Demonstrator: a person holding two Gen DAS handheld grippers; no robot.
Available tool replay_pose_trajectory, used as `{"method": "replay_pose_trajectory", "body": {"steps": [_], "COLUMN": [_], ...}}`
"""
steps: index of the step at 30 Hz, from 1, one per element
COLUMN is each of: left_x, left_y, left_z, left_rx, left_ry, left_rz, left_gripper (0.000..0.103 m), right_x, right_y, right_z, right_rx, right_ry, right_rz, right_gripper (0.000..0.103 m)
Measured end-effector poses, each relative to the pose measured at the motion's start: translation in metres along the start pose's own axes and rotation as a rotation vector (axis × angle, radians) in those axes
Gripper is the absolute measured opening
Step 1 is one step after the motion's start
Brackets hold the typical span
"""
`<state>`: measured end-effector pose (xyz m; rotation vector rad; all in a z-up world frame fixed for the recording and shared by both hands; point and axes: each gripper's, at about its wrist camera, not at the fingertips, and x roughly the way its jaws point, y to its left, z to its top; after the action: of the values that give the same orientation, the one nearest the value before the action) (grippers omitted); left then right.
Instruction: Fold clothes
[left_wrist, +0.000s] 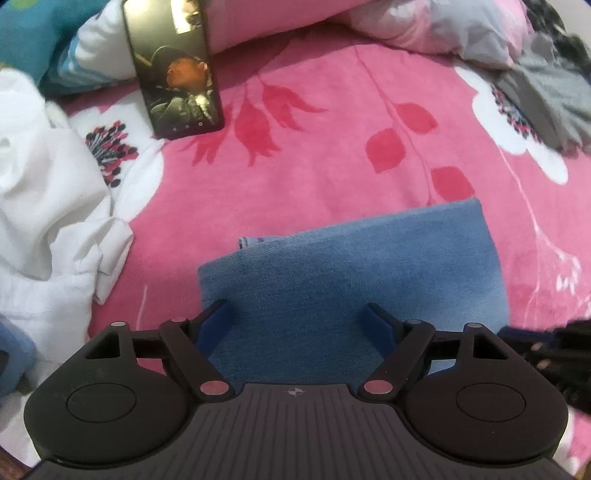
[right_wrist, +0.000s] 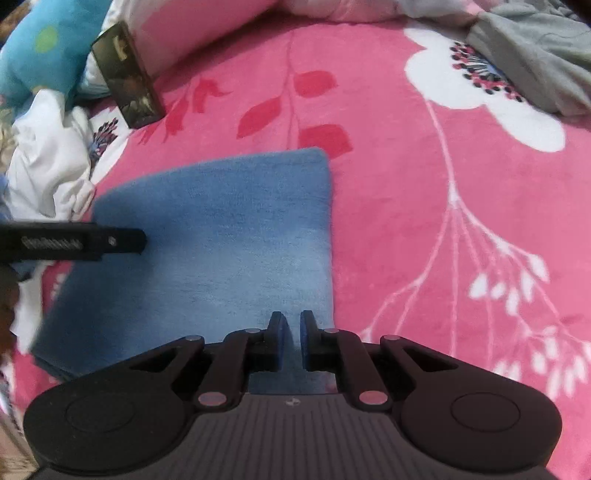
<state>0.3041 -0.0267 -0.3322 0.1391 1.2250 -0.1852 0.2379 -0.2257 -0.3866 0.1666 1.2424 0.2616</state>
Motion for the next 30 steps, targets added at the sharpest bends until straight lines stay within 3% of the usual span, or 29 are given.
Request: {"method": "replay_pose_trajectory", "body": {"steps": [3,6,8,10,13,17,21,24,27,30], "left_x": [0.000,0.000,0.000,0.000,0.001,0.001,0.000,0.000,0.002,0.000], "left_y": [0.002,0.003,0.002,0.001,0.001,0.009,0.011,0.012,0.018,0.023], "left_z": [0.000,-0.001,-0.002,-0.001,-0.001,-0.002,-0.001,-0.001,0.001,-0.001], "left_rx": [-0.011,-0.014,-0.008,-0.001,0.012,-0.007,-0.013,-0.016,-0.038,-0.054], "left_ry": [0.002,0.002,0.005,0.010,0.010,0.009,0.012,0.013,0.036,0.023], "left_rz": [-0.002,-0.005,-0.004,-0.005,-0.005,-0.034,-0.049,-0.053,-0.045,-0.067], "left_gripper": [0.080,0.080,0.080,0.081,0.081,0.081,0.081,0.080,0.081,0.081], "right_x": [-0.029,-0.068,-0.064,-0.036,-0.009,-0.034,-0.065,-0.042,0.010,0.013], "right_y": [-0.003,0.003,0.010,0.018,0.022,0.032,0.071,0.102,0.120,0.123], "right_z": [0.007,-0.008,-0.023,-0.040,-0.052,-0.041,-0.035,-0.029,-0.036,-0.042], "right_rx": [0.064,0.046,0.045,0.006,-0.009,0.022,-0.033,-0.075,-0.062,-0.062], "right_ry": [-0.020,-0.053,0.015,0.108,0.082,0.081,-0.044,-0.070,-0.017,-0.022], "right_rz": [0.008,0.027,0.057,0.005,-0.030,-0.047,0.131,0.209,0.190,0.176], "right_gripper": [0.010,0.010,0.010,0.009,0.008,0.010,0.010,0.010,0.009,0.009]}}
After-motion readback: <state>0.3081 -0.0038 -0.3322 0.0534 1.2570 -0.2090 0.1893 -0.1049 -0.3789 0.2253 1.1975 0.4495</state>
